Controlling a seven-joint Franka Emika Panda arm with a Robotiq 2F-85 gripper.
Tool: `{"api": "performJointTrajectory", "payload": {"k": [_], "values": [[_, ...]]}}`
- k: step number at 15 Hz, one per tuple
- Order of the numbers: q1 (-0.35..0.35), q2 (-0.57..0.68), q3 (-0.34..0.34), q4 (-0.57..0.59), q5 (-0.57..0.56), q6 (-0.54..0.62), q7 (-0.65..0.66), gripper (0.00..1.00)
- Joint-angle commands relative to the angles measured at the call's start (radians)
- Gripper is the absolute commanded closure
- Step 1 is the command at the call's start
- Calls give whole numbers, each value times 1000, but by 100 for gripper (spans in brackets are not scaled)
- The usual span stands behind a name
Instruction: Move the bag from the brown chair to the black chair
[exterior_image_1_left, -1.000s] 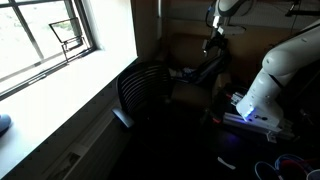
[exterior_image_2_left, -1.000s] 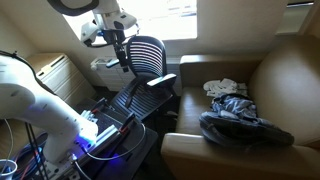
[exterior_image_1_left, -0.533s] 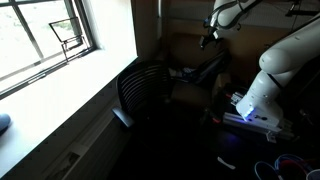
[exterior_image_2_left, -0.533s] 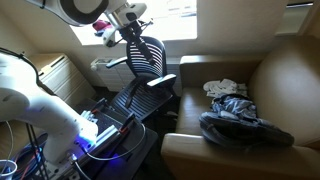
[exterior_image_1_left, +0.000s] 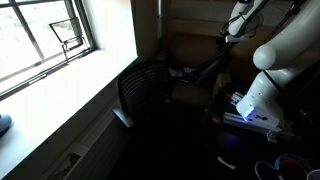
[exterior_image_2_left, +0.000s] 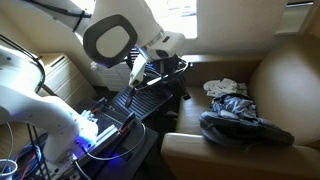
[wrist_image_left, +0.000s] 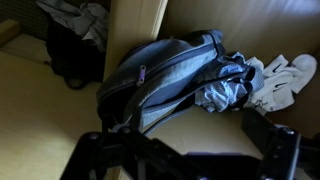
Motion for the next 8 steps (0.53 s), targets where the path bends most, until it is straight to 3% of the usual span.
{"api": "performJointTrajectory", "payload": {"k": [1,2,4,8], "values": [[-74,-22,38,-11,-206,115,137,0],[-107,17,51,43,-258,139,236,0],[-134,169,5,178,-259,197,325,0],[-161,361,-66,381,-183,202,448,0]]}}
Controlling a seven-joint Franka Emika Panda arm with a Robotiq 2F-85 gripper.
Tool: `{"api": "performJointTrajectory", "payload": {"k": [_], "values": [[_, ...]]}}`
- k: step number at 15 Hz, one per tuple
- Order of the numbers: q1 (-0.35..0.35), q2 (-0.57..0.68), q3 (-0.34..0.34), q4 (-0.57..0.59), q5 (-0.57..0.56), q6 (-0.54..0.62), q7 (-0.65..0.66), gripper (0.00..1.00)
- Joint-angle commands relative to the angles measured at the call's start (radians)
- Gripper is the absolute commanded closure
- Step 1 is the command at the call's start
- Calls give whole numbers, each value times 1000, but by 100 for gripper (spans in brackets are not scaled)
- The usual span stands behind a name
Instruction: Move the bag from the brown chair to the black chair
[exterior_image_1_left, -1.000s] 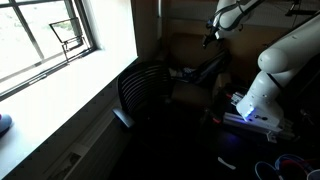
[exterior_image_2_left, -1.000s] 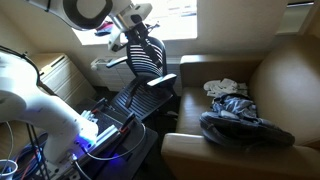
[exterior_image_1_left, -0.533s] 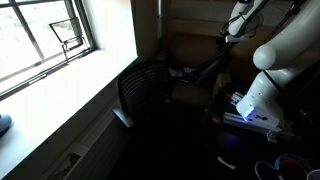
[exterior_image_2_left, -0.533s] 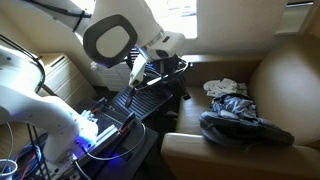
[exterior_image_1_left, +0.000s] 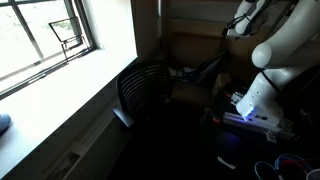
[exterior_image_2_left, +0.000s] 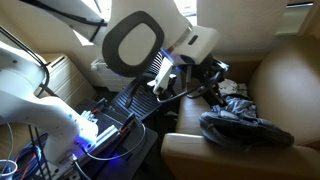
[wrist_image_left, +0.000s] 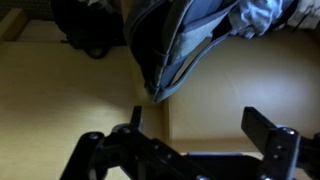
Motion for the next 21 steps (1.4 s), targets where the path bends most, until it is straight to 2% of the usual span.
{"api": "performJointTrajectory", "payload": {"k": [1,2,3,5,7,8,9,12,14,15,16,17,18,19,21], "values": [[-13,245,-49,217,38,-22,126,0],[-2,305,-71,265,45,-53,160,0],[-12,173,-53,153,28,-18,99,0],[-13,232,-59,190,28,-11,110,0],[-8,215,-58,183,28,-11,110,0],[-47,177,-15,134,46,47,46,0],[-136,184,105,89,131,103,-71,0],[-278,272,332,72,258,130,-216,0],[-398,340,492,103,280,80,-314,0],[-309,315,373,136,212,-3,-300,0],[-188,278,206,166,145,-8,-200,0],[-192,305,298,93,419,68,-405,0],[-157,305,247,107,457,64,-429,0],[-151,307,247,108,516,64,-484,0],[-130,309,256,103,553,62,-506,0]]}}
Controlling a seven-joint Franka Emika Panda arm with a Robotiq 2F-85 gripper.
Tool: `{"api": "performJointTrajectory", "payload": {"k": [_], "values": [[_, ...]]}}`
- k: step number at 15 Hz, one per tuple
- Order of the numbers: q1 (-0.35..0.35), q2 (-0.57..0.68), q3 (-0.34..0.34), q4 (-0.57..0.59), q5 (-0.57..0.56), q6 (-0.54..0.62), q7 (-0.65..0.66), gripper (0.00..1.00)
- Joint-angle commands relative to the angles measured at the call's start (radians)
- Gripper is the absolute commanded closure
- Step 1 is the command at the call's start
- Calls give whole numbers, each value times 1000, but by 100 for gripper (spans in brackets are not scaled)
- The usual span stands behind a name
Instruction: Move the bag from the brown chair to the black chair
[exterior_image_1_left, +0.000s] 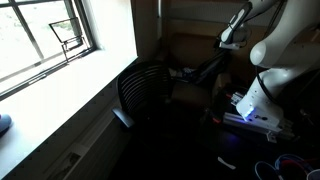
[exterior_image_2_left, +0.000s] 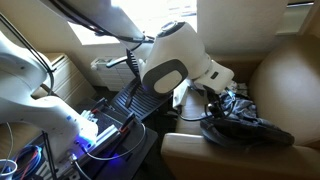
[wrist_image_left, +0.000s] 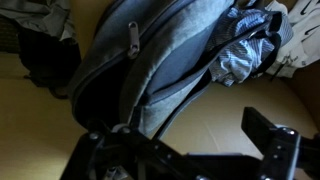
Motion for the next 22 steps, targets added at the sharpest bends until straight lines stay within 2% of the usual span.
{"api": "performJointTrajectory", "payload": {"k": [1,2,4,6,7,8,10,11,12,14,15,18,21,22], "values": [[105,2,-85,4,177,-43,-143,0],[171,40,-208,45,46,-47,-49,0],[225,100,-356,119,-106,-60,29,0],[333,178,-524,189,-208,-61,116,0],[245,84,-408,95,-144,-37,51,0],[276,116,-470,124,-178,-36,77,0],[305,158,-508,162,-189,-36,90,0],[338,171,-504,137,5,-14,-44,25],[292,160,-442,125,70,-13,-61,28],[202,142,-301,114,248,-29,-151,42],[181,149,-259,121,311,-25,-178,48],[105,165,-147,146,437,-28,-243,70],[72,152,-85,164,501,-40,-271,89],[18,107,-3,154,525,-29,-300,96]]}}
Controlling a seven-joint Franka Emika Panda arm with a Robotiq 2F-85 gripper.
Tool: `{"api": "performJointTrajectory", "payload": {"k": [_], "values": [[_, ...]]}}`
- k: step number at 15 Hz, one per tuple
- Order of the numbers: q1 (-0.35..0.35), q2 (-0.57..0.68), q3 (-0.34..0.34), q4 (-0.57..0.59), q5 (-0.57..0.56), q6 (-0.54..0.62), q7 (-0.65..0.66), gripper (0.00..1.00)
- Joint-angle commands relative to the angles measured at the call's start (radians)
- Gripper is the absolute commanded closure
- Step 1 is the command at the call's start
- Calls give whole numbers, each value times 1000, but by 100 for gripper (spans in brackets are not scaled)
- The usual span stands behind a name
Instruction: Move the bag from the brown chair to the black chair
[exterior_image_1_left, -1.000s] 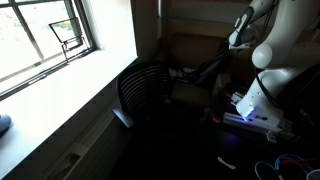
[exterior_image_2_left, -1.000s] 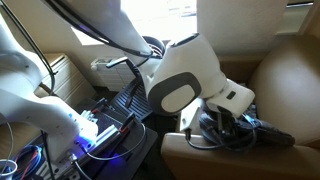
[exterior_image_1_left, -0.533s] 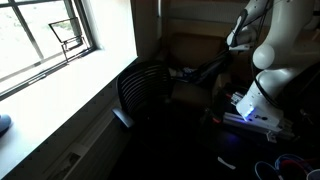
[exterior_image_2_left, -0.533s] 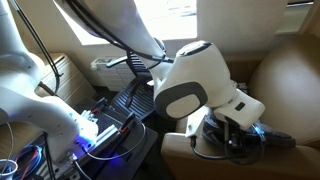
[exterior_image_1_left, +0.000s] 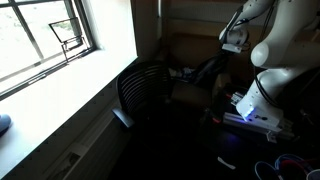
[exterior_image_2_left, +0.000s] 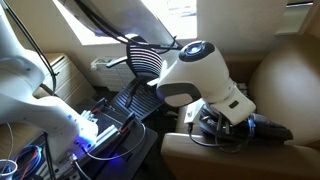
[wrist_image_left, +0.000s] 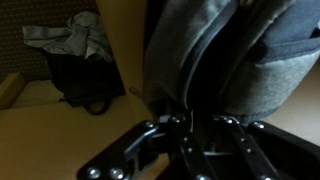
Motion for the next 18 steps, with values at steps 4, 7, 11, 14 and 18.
{"api": "performJointTrajectory", "payload": {"k": [4,7,11,14,18], "values": [[-289,-233,433,-22,93,21,-153,100],[-425,-317,665,33,210,-5,-283,99],[-606,-365,972,170,441,-59,-533,99],[-740,-393,1181,286,651,-147,-754,99],[-873,-480,1326,411,907,-411,-993,99]]}}
